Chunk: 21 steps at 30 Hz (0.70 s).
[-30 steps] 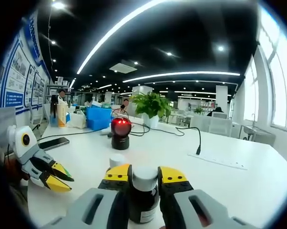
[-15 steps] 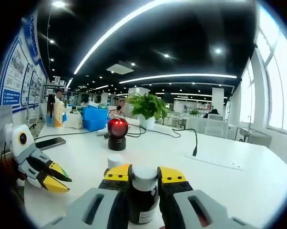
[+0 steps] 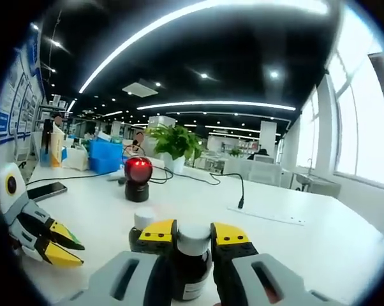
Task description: Rotate the medicine bottle to make it face forward pick up the medicine bottle inspect the drug traceability code place the medicine on the table
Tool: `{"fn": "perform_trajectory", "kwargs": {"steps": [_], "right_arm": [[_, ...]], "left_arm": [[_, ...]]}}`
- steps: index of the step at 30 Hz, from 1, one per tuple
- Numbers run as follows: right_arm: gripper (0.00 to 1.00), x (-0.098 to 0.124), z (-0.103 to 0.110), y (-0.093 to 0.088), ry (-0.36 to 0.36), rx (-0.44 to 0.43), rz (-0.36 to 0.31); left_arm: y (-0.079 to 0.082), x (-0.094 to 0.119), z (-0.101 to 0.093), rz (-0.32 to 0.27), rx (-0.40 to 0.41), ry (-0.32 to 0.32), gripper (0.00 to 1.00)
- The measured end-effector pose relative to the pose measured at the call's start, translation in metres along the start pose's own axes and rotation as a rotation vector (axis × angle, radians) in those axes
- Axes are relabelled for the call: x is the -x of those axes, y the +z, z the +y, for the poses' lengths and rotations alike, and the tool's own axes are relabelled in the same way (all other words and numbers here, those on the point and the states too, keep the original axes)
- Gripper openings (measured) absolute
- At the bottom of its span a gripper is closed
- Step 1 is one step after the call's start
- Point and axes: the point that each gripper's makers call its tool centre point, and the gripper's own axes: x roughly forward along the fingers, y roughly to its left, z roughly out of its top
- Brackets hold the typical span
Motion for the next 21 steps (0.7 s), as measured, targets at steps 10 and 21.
{"fn": "perform_trajectory", "kwargs": {"steps": [10,21], "right_arm": [[0.17,-0.0011,-0.0067,0.0010,-0.094,-0.014,-0.019],[0.17,-0.0044,-0.0090,0.0010,-0.116,-0.011,-0.023]], "left_arm": [[0.0003,0.0002,0.0009,-0.001,-0.001,0.006,0.04],[-0.0002,0.0003,0.0000,0.000,-0.005,0.001,0.04]]}}
